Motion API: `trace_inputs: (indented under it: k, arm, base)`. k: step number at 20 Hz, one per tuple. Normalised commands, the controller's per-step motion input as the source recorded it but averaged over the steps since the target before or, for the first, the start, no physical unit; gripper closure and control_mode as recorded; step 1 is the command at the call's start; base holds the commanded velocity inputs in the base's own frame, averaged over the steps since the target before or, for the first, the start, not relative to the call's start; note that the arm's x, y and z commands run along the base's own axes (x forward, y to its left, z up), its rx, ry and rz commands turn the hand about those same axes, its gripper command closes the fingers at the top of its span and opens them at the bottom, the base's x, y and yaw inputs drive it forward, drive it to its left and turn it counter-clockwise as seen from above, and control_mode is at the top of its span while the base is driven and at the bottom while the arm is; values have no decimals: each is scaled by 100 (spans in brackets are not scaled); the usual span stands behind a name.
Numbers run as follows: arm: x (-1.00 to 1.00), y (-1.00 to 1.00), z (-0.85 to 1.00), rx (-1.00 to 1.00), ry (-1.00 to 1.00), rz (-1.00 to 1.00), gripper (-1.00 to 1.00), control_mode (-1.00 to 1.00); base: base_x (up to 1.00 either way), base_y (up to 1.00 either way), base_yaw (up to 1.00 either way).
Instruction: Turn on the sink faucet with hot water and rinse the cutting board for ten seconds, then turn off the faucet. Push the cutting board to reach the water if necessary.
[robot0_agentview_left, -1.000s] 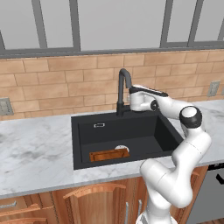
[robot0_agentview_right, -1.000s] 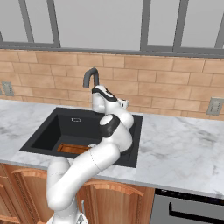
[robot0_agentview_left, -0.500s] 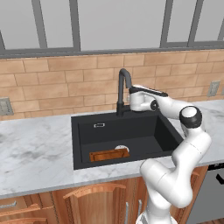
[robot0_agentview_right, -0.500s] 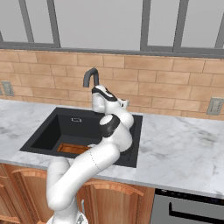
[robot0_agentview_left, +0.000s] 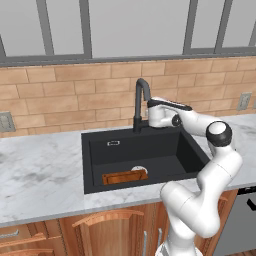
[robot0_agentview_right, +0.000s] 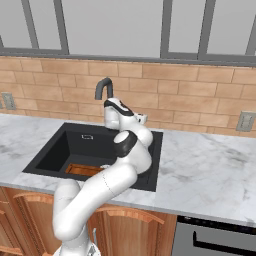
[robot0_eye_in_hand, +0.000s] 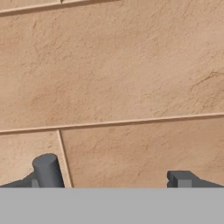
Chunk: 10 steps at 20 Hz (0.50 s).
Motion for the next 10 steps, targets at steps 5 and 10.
trace_inputs:
  k: [5, 10]
  arm:
    - [-22, -19, 0, 0, 0, 0, -100, -100]
    - [-17, -22, 0, 0, 0, 0, -100, -100]
  base:
    - [0, 0, 0]
    - [0, 0, 0]
